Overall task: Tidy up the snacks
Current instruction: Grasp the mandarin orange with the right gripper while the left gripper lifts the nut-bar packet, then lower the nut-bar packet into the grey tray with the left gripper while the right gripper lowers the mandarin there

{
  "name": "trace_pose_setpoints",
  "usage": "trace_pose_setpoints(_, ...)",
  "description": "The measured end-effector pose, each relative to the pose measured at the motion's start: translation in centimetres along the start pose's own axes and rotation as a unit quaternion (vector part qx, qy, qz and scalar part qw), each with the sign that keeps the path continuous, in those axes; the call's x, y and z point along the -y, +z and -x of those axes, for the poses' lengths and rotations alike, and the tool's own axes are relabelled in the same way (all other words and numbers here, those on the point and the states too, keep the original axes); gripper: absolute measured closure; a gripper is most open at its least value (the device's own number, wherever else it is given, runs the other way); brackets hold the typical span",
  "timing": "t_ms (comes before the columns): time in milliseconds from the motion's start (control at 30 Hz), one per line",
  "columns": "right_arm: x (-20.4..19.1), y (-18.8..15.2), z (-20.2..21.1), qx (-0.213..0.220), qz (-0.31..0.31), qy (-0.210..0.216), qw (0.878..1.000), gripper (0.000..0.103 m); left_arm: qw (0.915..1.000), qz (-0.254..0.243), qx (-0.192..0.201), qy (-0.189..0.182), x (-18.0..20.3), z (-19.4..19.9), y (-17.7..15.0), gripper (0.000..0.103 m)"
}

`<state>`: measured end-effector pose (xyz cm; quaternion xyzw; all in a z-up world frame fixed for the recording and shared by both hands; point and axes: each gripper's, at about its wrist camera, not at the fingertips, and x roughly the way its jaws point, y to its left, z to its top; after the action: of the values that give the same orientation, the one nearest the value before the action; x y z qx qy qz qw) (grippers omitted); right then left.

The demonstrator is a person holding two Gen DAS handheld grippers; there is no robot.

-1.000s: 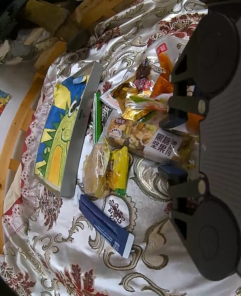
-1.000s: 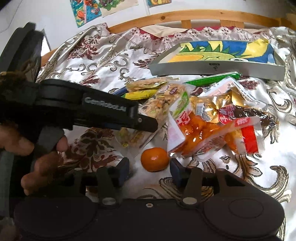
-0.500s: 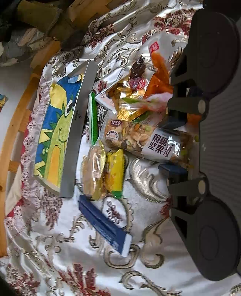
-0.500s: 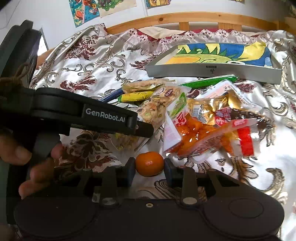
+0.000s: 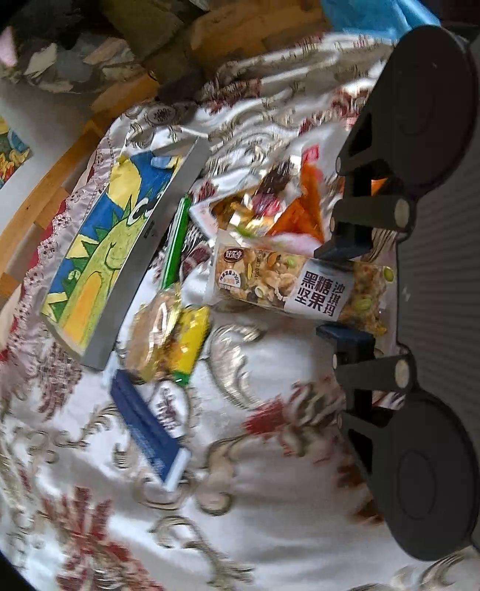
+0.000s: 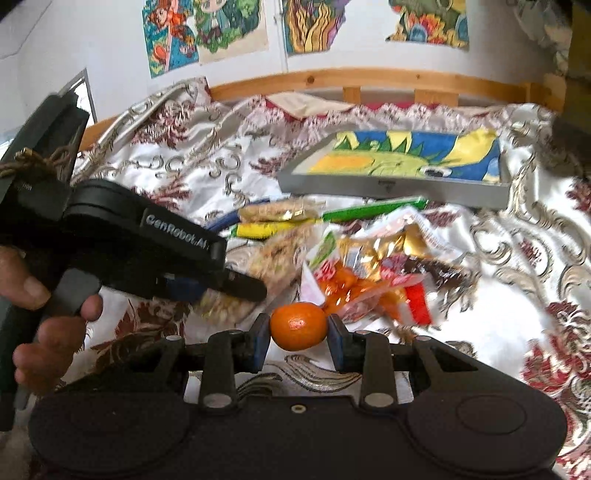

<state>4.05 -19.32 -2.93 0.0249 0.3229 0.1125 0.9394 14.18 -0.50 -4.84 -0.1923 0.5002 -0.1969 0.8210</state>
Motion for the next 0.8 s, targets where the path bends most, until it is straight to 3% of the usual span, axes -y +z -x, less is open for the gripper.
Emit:
trace_pose_setpoints(200,0.6,0.9,1.8,0.033,-0.005,-0.01,0.999,0.068,0.9989,0.017,0.03,-0.033,0.2,1.7,-0.8,0.064)
trace_pose_setpoints(400,1.7,2.2,2.5,0.065,-0.012,-0.021,0.998,0.068,0.9948,-0.018,0.086,-0.052,2.3,3.2,-0.4,0.064)
trace_pose_setpoints(633,4.1,4.8,1.5,0.072,-0.012,-0.023,0.997,0.068,0.9909,-0.042,0.116,-0.055,4.7,3.0,1.8,0.064)
trace_pose_setpoints(800,6.4,8.1,0.0,0.102,0.062,-0.037,0.992,0.068,0.9885,-0.048,0.13,-0.061,6.6,1.0,4.7,0.064)
